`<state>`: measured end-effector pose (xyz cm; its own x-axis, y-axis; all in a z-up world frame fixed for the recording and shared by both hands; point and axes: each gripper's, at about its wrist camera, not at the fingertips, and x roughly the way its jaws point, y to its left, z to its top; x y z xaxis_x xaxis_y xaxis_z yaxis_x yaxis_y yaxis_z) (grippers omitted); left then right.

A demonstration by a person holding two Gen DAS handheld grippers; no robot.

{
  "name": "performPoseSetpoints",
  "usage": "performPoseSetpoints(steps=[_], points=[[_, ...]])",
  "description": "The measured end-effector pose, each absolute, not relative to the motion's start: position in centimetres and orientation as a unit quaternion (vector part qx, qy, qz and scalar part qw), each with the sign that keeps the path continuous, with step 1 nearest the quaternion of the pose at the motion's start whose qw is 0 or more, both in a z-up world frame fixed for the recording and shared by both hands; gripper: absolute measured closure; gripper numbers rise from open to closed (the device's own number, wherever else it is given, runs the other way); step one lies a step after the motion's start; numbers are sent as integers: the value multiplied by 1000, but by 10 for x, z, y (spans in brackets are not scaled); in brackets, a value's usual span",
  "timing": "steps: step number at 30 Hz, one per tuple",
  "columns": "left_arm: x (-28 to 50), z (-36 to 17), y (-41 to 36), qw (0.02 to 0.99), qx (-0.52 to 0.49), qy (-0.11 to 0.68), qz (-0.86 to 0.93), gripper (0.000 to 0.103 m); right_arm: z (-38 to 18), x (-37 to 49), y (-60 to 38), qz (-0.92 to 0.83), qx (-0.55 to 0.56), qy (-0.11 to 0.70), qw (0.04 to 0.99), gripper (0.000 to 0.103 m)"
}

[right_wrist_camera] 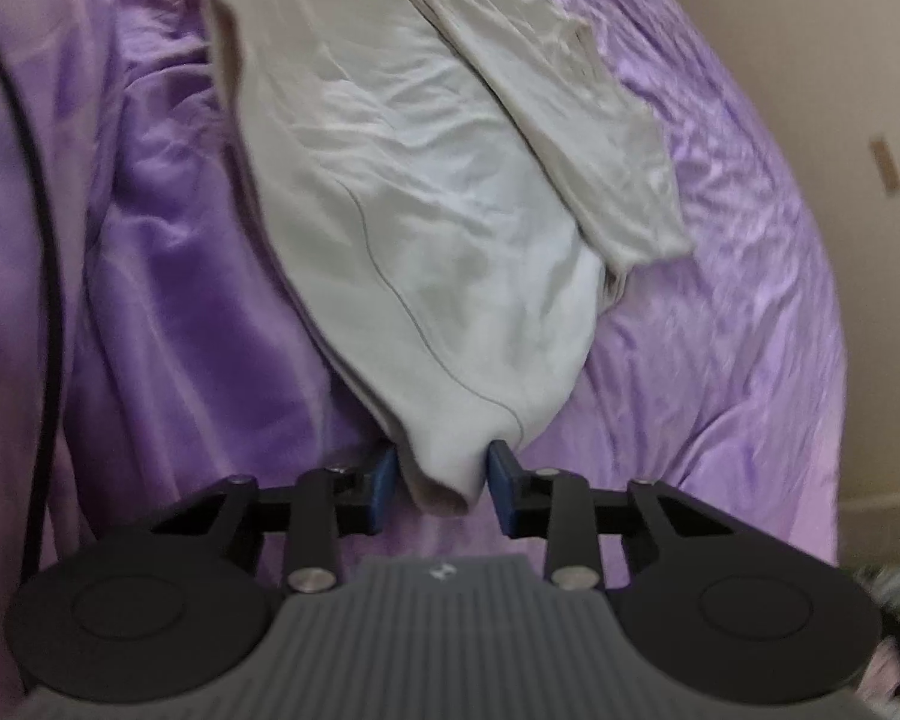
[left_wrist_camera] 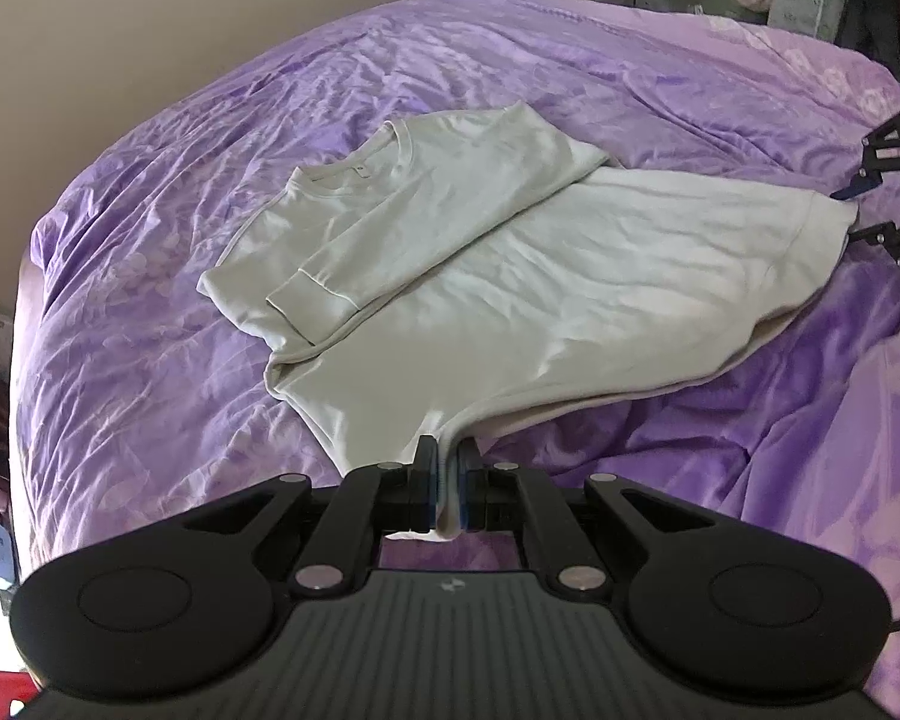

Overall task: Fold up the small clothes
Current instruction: 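Lift the hem with both tools and fold it toward the collar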

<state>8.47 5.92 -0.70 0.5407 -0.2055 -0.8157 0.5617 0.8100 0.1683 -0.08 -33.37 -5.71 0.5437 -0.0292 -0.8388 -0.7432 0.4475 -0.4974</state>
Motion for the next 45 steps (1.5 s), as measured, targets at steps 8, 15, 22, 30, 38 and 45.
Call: performPoseSetpoints(steps=[8, 15, 22, 30, 38, 45], points=[[87, -8, 58, 850, 215, 426, -223, 97, -66, -13, -325, 272, -519, 388, 711, 65], [85, -4, 57, 858, 209, 421, -206, 97, -60, -10, -328, 276, -505, 372, 728, 103], [105, 26, 51, 877, 240, 375, -179, 97, -5, 28, -334, 221, -475, 312, 792, 103], [181, 71, 38, 913, 257, 297, -115, 97, 49, 132, -339, 149, -430, 246, 856, 103], [294, 57, 31, 917, 261, 293, -72, 97, 50, 275, -332, 104, -368, 250, 889, 103], [392, 2, 30, 902, 274, 328, -63, 97, -1, 401, -315, 105, -332, 289, 892, 103]])
